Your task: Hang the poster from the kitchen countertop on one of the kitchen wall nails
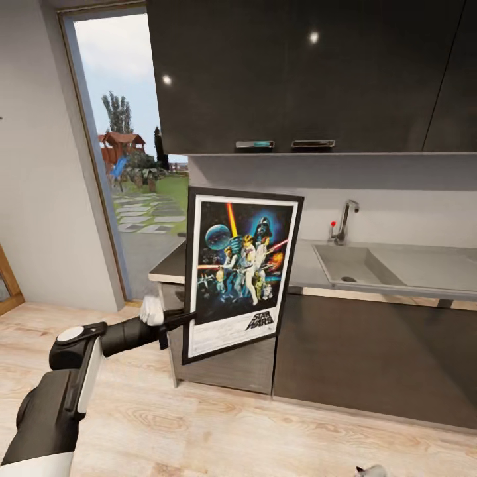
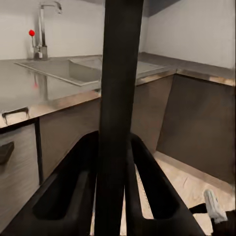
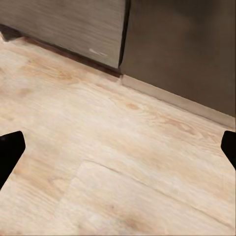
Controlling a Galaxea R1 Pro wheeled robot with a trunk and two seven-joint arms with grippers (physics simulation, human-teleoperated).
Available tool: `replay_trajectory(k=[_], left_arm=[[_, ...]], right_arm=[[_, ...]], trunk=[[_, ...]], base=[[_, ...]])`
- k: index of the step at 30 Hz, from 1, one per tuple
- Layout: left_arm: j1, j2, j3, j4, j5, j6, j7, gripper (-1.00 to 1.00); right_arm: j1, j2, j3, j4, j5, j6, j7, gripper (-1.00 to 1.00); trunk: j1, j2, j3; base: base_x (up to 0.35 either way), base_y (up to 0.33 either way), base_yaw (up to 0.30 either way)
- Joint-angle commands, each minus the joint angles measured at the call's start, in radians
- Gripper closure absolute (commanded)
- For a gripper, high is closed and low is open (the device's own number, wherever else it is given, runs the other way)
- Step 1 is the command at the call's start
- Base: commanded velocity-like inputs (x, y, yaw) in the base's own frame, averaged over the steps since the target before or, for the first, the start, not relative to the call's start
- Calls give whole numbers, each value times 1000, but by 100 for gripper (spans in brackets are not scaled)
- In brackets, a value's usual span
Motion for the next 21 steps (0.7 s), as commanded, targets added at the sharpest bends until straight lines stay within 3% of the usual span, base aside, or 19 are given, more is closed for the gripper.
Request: replay_trajectory(k=[1, 3, 5, 7, 10, 16, 21], left_arm=[[-1, 23, 7, 9, -3, 11, -42, 100], [-1, 45, 13, 22, -3, 14, -76, 100], [-1, 78, 33, 53, -3, 16, -128, 100], [0, 89, 44, 64, 9, 24, -142, 100], [1, 84, 60, 81, 27, 24, -164, 100], [1, 84, 60, 101, 46, 24, -208, 100], [1, 84, 60, 101, 46, 24, -231, 100]], right_arm=[[0, -13, -4, -33, 5, -2, 87, -100], [0, -28, -12, -67, -2, 0, 170, -100], [0, -49, -60, -129, -44, 6, 317, -100], [-12, -60, -71, -140, -56, 18, 325, -100], [-29, -77, -88, -157, -74, 35, 342, -100], [-63, -111, -95, -190, -102, 69, 376, -100], [-92, -112, -95, -219, -102, 98, 404, -100]], trunk=[[0, -1, -1], [0, -1, -1], [0, -1, -1], [0, -1, -1], [0, -1, -1], [0, -1, -1], [0, -1, -1]], base=[[0, 0, 0], [0, 0, 0], [0, 0, 0], [0, 0, 0], [0, 0, 0], [0, 0, 0], [0, 0, 0]])
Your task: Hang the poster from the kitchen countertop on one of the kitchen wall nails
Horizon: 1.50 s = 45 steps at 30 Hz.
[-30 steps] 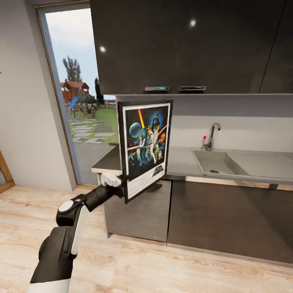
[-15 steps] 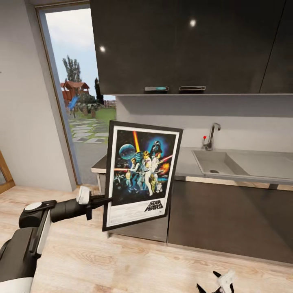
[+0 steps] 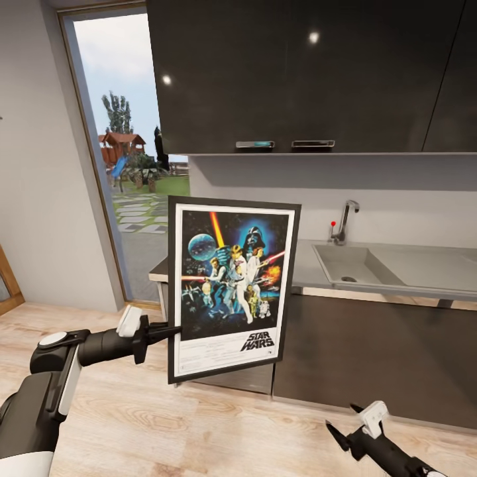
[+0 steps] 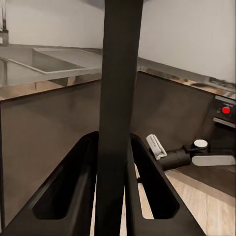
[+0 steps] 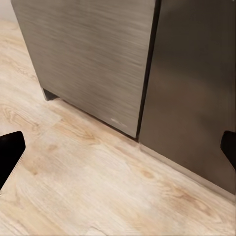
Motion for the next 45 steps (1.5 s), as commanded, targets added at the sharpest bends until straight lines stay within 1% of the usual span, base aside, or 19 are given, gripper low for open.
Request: replay_trajectory(k=[1, 7, 9, 11, 14, 17, 18, 19, 20, 22, 23, 26, 27, 31, 34, 39, 45], left_arm=[[-1, 0, 0, 0, 0, 7, -2, 100], [-1, 0, 0, 0, 0, 7, -2, 100], [0, -10, -11, -11, -11, 6, 6, 100], [0, -21, -20, -22, -22, 5, 13, 100], [1, -36, -24, -38, -33, 4, 19, 100], [1, -39, -25, -40, -35, 3, 6, 100], [1, -39, -26, -40, -36, 3, 5, 100], [1, -39, -26, -41, -36, 3, 3, 100], [1, -39, -26, -40, -36, 3, 1, 100], [1, -39, -26, -40, -36, 2, 0, 100], [1, -39, -26, -40, -36, 2, -4, 100], [1, -39, -26, -40, -38, 2, -15, 100], [1, -39, -26, -40, -39, 2, -26, 100], [1, -38, -26, -39, -42, 2, -50, 100], [1, -33, -26, -39, -43, 2, -50, 100], [1, -16, -26, -39, -42, 2, -50, 100], [1, -8, -26, -39, -41, 2, -50, 100]], right_arm=[[-7, 0, -3, -5, 1, 3, 12, -100], [-34, 0, -3, -39, 1, 37, 46, -100], [-22, 12, 9, -27, 9, 48, 57, -100], [-11, 2, 7, -39, -2, 59, 68, -100], [6, -15, -2, -56, -19, 76, 85, -100], [23, -32, -6, -72, -36, 93, 102, -100], [54, -52, -8, -365, -99, 421, 603, -100], [51, -56, -12, -384, -100, 447, 614, -100], [41, -62, -28, -416, -102, 493, 635, -100], [31, -66, -50, -441, -105, 533, 657, -100], [6, -69, -80, -463, -112, 581, 695, -100], [-25, -72, -99, -475, -117, 620, 739, -100], [-46, -73, -108, -479, -119, 643, 764, -100], [-89, -75, -135, -484, -121, 687, 799, -100], [-105, -75, -147, -485, -123, 701, 809, -100], [-137, -76, -156, -481, -123, 712, 817, -100], [-172, -78, -162, -473, -122, 716, 819, -100]], trunk=[[0, -1, -1], [0, -1, -1], [0, -1, -1], [0, -1, -1], [0, -1, -1], [0, -1, -1], [0, -1, -1], [0, -1, -1], [0, -1, -1], [0, -1, -1], [0, -1, -1], [0, -1, -1], [0, -1, -1], [0, -1, -1], [0, -1, -1], [0, -1, -1], [0, -1, -1]], base=[[0, 0, 0], [0, 0, 0], [0, 0, 0], [0, 0, 0], [0, 0, 0], [0, 0, 0], [0, 0, 0], [0, 0, 0], [0, 0, 0], [0, 0, 0], [0, 0, 0], [0, 0, 0], [0, 0, 0], [0, 0, 0], [0, 0, 0], [0, 0, 0], [0, 0, 0]])
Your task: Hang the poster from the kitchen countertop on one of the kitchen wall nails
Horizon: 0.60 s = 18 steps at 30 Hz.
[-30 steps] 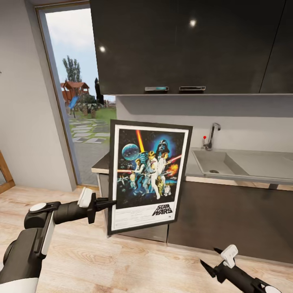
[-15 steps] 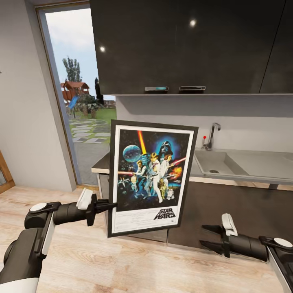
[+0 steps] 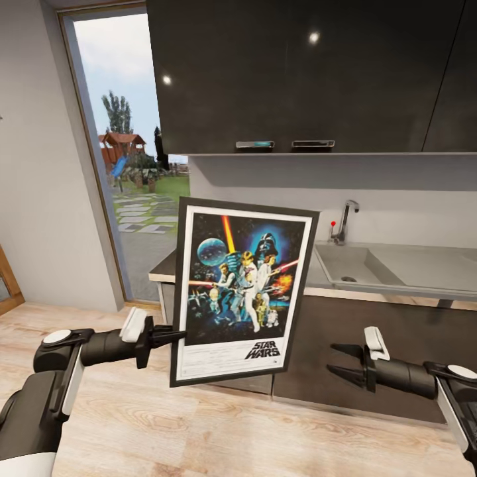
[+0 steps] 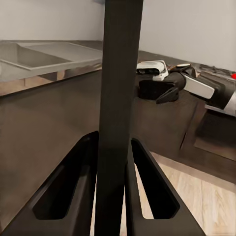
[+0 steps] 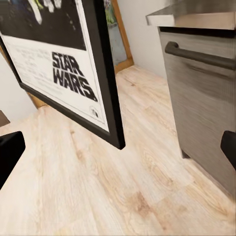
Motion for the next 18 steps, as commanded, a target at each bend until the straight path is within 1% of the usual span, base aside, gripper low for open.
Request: replay_trajectory(k=[1, 8, 13, 15, 18], left_arm=[[-1, 2, 0, 0, -1, 7, -5, 100], [-1, 4, 0, 0, -4, 7, -5, 100], [-1, 3, 0, 0, -5, 8, -5, 100], [-1, 3, 0, 0, -5, 8, -5, 100], [-1, 3, 0, 3, -3, 8, -5, 100]], right_arm=[[-8, -15, -14, 16, -3, 10, 4, -100], [-10, -19, -17, 30, -4, 7, 6, -100], [-10, -16, -5, 32, -7, 2, 9, -100], [-9, -13, -4, 32, -7, 2, 27, -100], [-9, -8, -3, 45, -7, 0, 71, -100]], trunk=[[0, -1, -1], [0, -1, -1], [0, -1, -1], [0, -1, -1], [0, -1, -1]], base=[[0, 0, 0], [0, 0, 0], [0, 0, 0], [0, 0, 0], [0, 0, 0]])
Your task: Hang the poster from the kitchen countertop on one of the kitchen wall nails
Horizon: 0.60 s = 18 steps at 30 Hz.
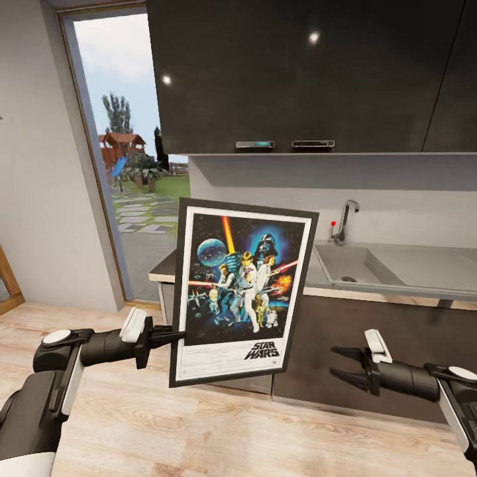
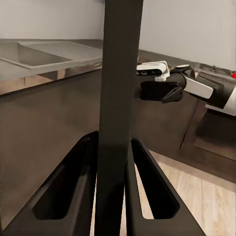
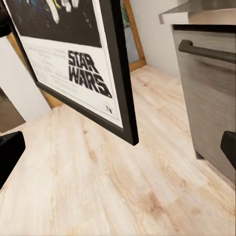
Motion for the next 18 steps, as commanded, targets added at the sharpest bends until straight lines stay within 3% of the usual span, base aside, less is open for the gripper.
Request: replay_trajectory(k=[1, 18], left_arm=[[-1, 0, 0, 1, -1, 7, -5, 100], [-1, -7, -16, 22, 4, 5, -5, 100]], right_arm=[[-1, 0, 0, 2, -2, 10, 7, -100], [-1, 17, 2, 13, -1, 3, 22, -100]], trunk=[[0, -1, -1], [0, -1, -1]], base=[[0, 0, 0], [0, 0, 0]])
